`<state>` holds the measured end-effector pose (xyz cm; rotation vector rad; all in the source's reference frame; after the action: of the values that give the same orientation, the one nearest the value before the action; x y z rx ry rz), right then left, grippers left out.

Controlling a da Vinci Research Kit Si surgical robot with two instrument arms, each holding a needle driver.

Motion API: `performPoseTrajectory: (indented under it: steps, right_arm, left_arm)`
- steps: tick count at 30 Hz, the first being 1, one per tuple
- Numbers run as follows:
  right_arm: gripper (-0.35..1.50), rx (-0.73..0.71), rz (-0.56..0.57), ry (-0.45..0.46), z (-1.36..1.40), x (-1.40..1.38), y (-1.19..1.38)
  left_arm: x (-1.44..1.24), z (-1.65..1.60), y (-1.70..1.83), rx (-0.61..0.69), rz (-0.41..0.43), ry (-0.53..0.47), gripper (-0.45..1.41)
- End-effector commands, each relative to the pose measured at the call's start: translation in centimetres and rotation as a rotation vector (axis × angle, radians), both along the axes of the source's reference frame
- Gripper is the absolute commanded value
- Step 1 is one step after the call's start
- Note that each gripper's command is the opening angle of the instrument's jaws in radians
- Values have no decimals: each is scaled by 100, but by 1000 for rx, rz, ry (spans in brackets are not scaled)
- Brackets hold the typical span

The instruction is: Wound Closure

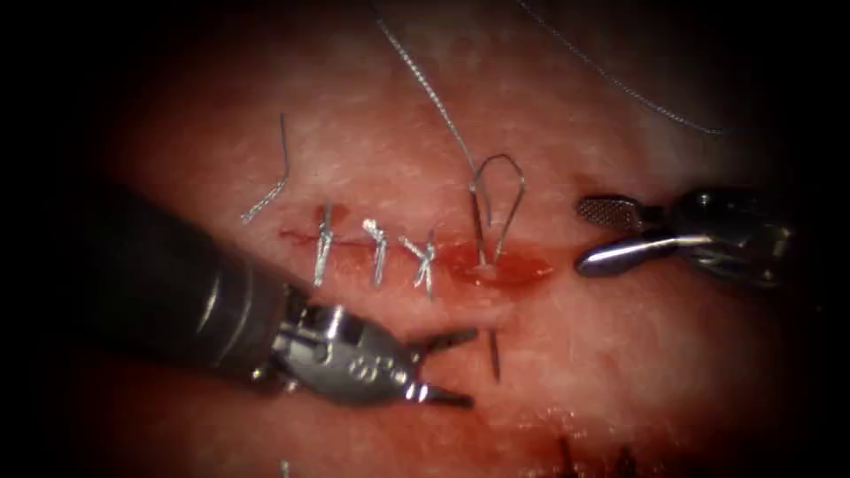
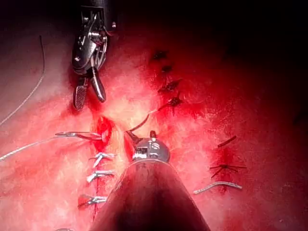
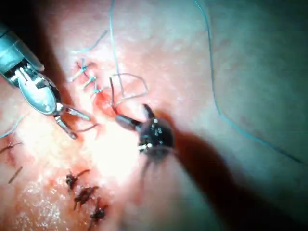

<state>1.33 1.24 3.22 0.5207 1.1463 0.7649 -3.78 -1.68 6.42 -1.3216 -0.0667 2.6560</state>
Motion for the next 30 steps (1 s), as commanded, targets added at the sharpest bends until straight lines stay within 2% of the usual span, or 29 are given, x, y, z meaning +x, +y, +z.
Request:
performPoseTrajectory:
  steps: [1,7,10,12,21,23,24,30]
  right_arm:
    - [120,0,-1,1,8,9,-10]
    - [120,-11,1,-1,19,13,-14]
    - [120,-13,2,-2,21,14,-15]
    - [120,-13,2,-2,21,15,-15]
    - [118,-13,4,-3,20,16,-15]
    - [118,-13,4,-3,20,16,-15]
    - [118,-13,4,-3,20,16,-15]
    - [118,-13,4,-3,20,16,-16]
  left_arm:
    - [-6,3,-11,-3,-3,-11,31]
    - [-26,9,-17,-13,-4,-49,31]
    - [-33,17,-19,-31,-18,-68,21]
    - [-33,19,-17,-37,-23,-77,12]
    - [-24,23,-10,-51,-39,-88,9]
    - [-26,22,-12,-53,-41,-89,-23]
    - [-26,21,-14,-54,-43,-91,-45]
    - [-20,13,-17,-68,-53,-110,-45]
